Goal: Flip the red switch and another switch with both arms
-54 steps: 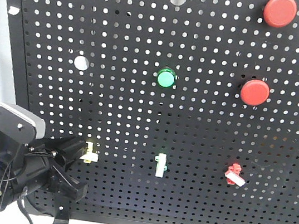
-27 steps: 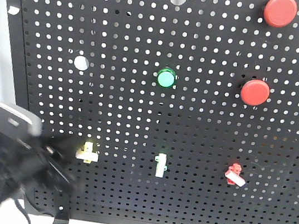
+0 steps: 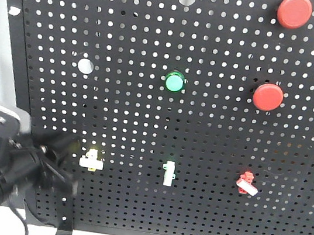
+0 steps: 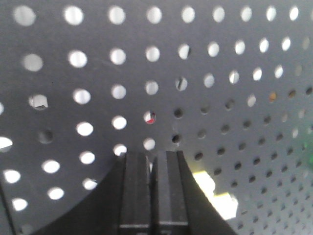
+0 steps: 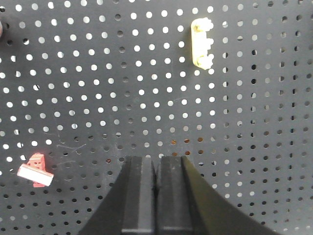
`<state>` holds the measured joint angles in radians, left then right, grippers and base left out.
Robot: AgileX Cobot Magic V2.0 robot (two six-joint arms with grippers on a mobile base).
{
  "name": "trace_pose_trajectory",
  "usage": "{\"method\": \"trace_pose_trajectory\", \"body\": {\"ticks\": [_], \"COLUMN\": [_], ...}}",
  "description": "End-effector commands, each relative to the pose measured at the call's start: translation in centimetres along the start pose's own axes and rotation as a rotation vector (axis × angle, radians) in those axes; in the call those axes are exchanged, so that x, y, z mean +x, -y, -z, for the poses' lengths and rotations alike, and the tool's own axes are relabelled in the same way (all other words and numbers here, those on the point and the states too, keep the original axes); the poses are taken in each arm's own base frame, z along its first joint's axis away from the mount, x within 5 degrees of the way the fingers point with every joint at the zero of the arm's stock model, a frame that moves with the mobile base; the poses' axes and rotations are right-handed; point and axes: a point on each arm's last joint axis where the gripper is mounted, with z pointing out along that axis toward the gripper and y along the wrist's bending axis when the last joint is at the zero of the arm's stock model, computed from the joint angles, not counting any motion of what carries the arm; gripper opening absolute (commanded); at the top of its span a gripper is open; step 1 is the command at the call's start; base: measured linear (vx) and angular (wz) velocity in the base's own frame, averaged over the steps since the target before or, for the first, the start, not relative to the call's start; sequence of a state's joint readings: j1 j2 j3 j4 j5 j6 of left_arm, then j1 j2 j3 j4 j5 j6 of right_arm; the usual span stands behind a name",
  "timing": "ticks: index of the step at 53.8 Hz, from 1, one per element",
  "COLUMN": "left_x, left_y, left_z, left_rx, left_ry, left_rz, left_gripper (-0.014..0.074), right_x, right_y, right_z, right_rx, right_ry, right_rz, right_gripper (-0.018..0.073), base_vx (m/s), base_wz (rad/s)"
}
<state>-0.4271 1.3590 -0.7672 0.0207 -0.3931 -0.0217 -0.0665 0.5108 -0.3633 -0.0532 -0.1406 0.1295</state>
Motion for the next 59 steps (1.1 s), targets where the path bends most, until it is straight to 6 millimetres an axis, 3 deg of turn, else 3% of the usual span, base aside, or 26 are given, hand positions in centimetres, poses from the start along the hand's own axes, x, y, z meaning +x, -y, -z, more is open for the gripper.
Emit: {"method": "trace_pose_trajectory", "body": {"ticks": [1, 20, 45, 59], "left_x": [-2.0, -0.9, -2.2, -2.5], "left_y": [0.7, 1.4, 1.5, 0.5], "left_z": [0.4, 0.4, 0.7, 0.5], "left_rx": [0.038, 0.064, 0.072, 0.026], "left_ry": [0.078, -0.036, 0.077, 0.132], "left_rz": [-0.021, -0.048, -0.05, 0.002], "left_gripper": [0.0002, 0.0002, 0.0002, 0.0002], "right_x": [-1.9, -1.9, -1.9, -1.9], "right_y": [-0.1, -0.1, -0.1, -0.1], "right_z": [-0.1, -0.1, -0.1, -0.1], "right_rx": [-0.009, -0.009, -0.009, -0.009], "right_ry": [0.115, 0.115, 0.115, 0.115], "right_rz": [0.006, 0.006, 0.006, 0.006], "right_gripper": [-0.0006, -0.0006, -0.0006, -0.0006], "base_vx": [0.0, 0.0, 0.0, 0.0], "base_wz": [0.0, 0.0, 0.0, 0.0]}}
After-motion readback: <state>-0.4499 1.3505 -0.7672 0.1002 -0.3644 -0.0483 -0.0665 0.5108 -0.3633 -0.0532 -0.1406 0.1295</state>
